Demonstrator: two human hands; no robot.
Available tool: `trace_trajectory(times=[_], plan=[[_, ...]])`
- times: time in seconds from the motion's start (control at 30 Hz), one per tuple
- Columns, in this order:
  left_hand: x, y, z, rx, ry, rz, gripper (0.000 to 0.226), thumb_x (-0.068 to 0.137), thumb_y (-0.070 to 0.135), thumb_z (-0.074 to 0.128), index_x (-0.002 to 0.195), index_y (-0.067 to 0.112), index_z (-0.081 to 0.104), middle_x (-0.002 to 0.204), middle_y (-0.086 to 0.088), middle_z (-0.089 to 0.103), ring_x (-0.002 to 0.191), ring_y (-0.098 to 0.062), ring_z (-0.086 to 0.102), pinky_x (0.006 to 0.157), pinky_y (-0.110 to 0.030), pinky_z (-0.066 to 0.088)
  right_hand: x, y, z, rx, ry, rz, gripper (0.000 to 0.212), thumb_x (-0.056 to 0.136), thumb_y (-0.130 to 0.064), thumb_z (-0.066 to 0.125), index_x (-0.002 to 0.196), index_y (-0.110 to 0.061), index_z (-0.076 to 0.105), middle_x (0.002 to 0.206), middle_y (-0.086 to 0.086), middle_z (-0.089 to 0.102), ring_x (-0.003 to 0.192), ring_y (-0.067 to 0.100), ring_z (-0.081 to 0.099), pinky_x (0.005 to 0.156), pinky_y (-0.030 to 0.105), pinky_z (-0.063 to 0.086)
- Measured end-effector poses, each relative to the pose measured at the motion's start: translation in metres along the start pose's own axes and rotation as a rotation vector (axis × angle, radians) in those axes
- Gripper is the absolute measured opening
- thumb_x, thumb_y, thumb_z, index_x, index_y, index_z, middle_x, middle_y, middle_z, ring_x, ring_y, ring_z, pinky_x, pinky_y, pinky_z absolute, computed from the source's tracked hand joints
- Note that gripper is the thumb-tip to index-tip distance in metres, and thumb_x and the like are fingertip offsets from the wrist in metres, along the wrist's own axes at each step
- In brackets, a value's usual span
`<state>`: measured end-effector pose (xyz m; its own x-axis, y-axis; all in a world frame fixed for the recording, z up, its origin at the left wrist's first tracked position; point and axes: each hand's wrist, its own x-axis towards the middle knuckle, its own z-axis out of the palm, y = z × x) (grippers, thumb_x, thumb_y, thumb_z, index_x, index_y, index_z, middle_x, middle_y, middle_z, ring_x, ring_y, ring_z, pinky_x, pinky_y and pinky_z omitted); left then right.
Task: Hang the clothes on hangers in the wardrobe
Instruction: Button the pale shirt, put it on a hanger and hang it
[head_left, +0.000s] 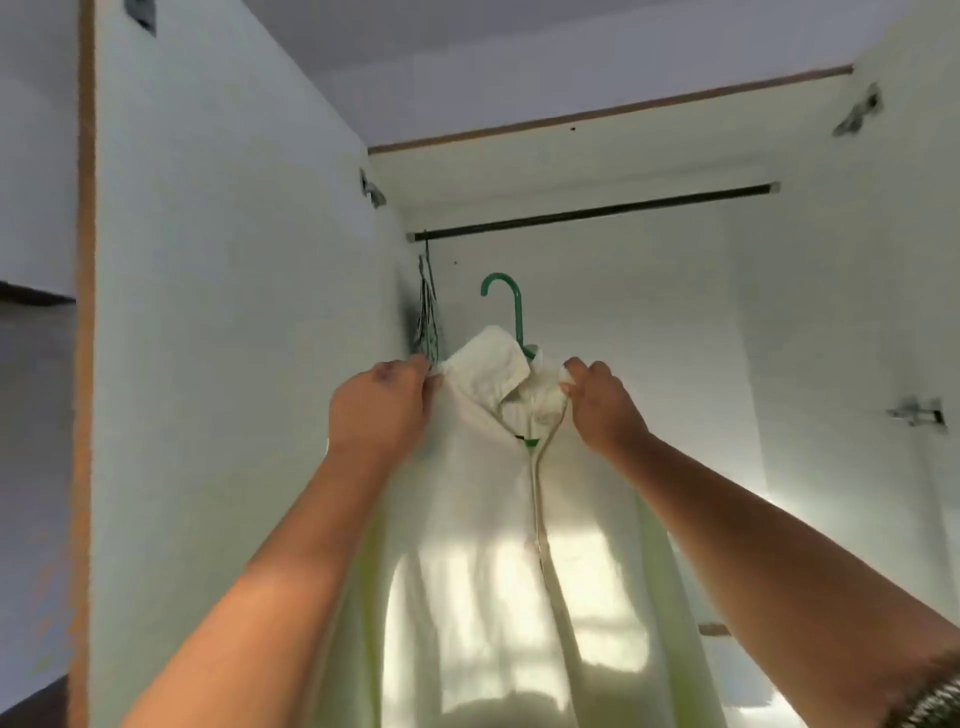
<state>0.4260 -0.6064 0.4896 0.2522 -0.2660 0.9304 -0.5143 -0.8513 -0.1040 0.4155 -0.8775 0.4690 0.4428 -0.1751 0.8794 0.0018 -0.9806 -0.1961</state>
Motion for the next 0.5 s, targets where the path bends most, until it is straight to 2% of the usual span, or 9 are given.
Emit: trace_trajectory(times=[0.23,0.37,0.43,0.5], plan=[[0.131,-0.016,0.117,0.141,0.132,0.042,0.033,0.103,0.035,0.033,0.108,0.011,0.055,0.088,-0.010,0.062,0.078,-0.034,0.059,0.057,-0.030,0.029,0.164,0.056,0.089,0.021,0.072,-0.023,0.023,0.103,-0.027,0.035,0.117,-0.014,0.047,0.099,0.016,0.046,0.091,0.034,0.054,0.077,0.040,0.048],[0.199,-0.031,0.178,0.211,0.209,0.054,0.027,0.103,0.033,0.034,0.106,0.012,0.051,0.068,0.004,0.038,0.061,-0.023,0.038,0.047,-0.028,0.013,0.256,0.085,0.143,0.072,0.147,-0.067,0.023,0.103,-0.027,0.033,0.117,-0.015,0.048,0.102,0.016,0.046,0.095,0.034,0.053,0.082,0.041,0.048],[0.237,-0.038,0.206,0.119,0.204,0.011,0.028,0.102,0.038,0.035,0.099,0.016,0.052,0.065,0.008,0.036,0.054,-0.014,0.035,0.046,-0.026,0.017,0.302,0.096,0.171,0.099,0.174,-0.091,0.025,0.103,-0.026,0.032,0.119,-0.014,0.048,0.103,0.017,0.047,0.096,0.035,0.053,0.082,0.040,0.047],[0.270,-0.043,0.232,0.015,0.203,-0.044,0.027,0.101,0.042,0.037,0.093,0.021,0.051,0.065,0.013,0.039,0.057,-0.005,0.040,0.048,-0.020,0.022,0.343,0.106,0.198,0.118,0.179,-0.101,0.027,0.103,-0.026,0.033,0.122,-0.014,0.049,0.105,0.019,0.047,0.099,0.036,0.054,0.083,0.039,0.047]])
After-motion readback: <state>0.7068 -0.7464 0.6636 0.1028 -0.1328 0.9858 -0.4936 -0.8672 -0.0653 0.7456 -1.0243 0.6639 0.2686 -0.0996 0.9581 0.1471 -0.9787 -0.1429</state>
